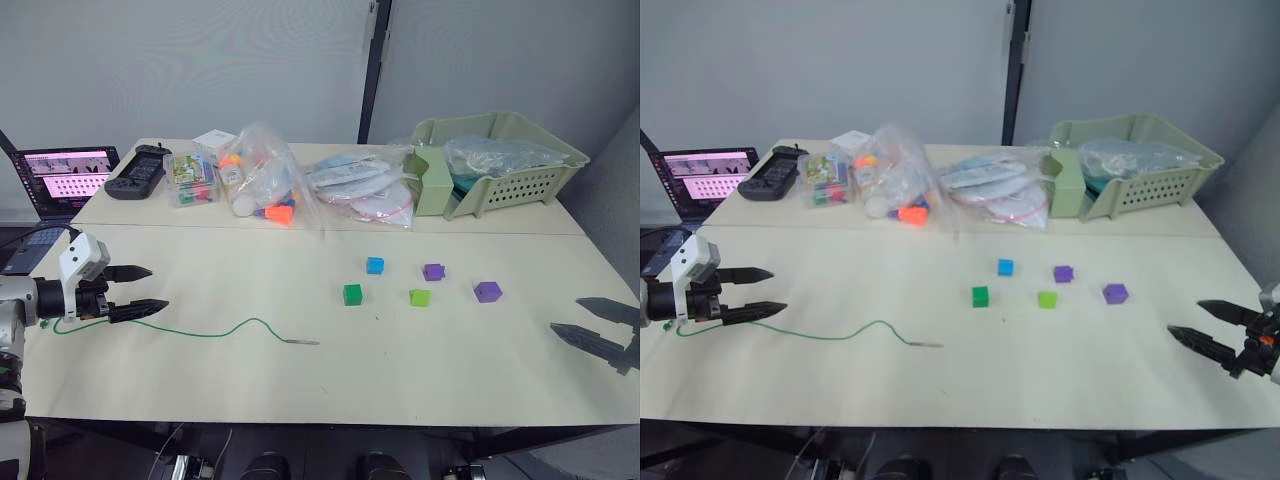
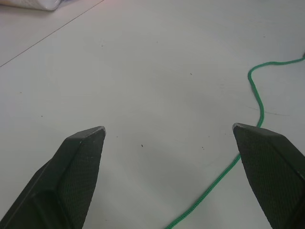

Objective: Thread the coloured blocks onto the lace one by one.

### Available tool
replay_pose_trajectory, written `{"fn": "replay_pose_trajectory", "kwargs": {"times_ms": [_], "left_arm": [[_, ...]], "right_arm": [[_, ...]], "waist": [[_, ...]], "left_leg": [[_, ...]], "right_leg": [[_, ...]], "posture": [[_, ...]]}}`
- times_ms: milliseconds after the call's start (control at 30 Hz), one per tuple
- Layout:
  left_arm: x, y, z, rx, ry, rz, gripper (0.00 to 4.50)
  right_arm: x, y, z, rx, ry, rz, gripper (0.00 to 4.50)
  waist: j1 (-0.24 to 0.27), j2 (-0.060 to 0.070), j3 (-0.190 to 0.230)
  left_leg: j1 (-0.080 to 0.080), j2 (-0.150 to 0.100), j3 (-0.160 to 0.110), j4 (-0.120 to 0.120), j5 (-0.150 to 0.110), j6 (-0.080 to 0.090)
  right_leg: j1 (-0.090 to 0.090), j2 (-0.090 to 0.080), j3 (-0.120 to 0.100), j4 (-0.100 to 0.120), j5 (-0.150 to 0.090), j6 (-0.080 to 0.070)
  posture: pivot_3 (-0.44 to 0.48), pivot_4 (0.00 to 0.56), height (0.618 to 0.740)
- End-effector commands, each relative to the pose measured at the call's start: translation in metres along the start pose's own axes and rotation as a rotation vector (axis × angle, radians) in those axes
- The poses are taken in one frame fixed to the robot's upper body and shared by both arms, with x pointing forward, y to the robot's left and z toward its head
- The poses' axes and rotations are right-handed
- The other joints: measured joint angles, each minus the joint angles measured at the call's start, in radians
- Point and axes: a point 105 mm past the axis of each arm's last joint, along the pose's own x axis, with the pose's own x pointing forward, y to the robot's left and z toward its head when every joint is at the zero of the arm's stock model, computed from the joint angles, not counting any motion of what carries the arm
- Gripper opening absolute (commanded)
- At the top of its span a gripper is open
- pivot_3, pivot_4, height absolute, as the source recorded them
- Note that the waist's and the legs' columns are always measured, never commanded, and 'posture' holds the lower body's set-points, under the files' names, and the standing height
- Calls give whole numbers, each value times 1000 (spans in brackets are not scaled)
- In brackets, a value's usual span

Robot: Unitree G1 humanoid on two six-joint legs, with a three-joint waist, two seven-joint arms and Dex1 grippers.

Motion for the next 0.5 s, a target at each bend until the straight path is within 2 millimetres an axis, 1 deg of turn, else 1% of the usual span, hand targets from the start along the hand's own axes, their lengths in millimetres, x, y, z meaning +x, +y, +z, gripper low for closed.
{"fn": "replay_pose_trajectory", "kwargs": {"times_ms": [33,67,100,167,267,300,400,500], "left_arm": [[-1,3,17,42,-54,11,4500],[4,3,23,44,-75,5,4500],[11,-1,31,46,-104,-26,4500],[20,-8,42,47,-131,-84,4500],[32,-18,50,44,-131,-151,4500],[35,-22,52,51,-129,-174,4500],[56,-45,68,98,-145,-301,4500],[70,-63,75,161,-143,-385,4500]], "right_arm": [[-6,-2,17,-38,-38,-14,4459],[-3,2,20,-35,-48,1,4459],[0,9,25,-35,-63,31,4459],[6,21,35,-33,-83,81,4459],[14,41,45,-36,-93,150,4459],[18,51,51,-38,-101,184,4459],[30,90,69,-52,-120,313,4459],[39,119,79,-82,-114,392,4459]], "waist": [[0,0,0],[1,0,0],[3,0,0],[5,0,0],[1,0,0],[1,0,0],[0,0,0],[0,0,0]], "left_leg": [[0,0,0,0,0,0],[0,0,0,0,0,0],[0,0,0,0,0,0],[0,0,0,1,0,0],[-2,-1,-2,5,0,0],[-2,-1,-3,5,0,0],[-2,-1,-4,5,0,0],[-4,-1,-5,8,0,0]], "right_leg": [[0,0,0,0,0,0],[0,0,0,0,0,0],[0,0,0,0,0,0],[0,0,0,2,0,0],[-2,0,0,8,0,0],[-2,0,0,8,0,0],[-2,1,0,9,0,0],[-2,1,0,10,0,0]], "posture": [[0,150,734],[0,150,734],[0,150,734],[0,150,734],[0,150,734],[0,150,734],[0,150,734],[0,150,734]]}}
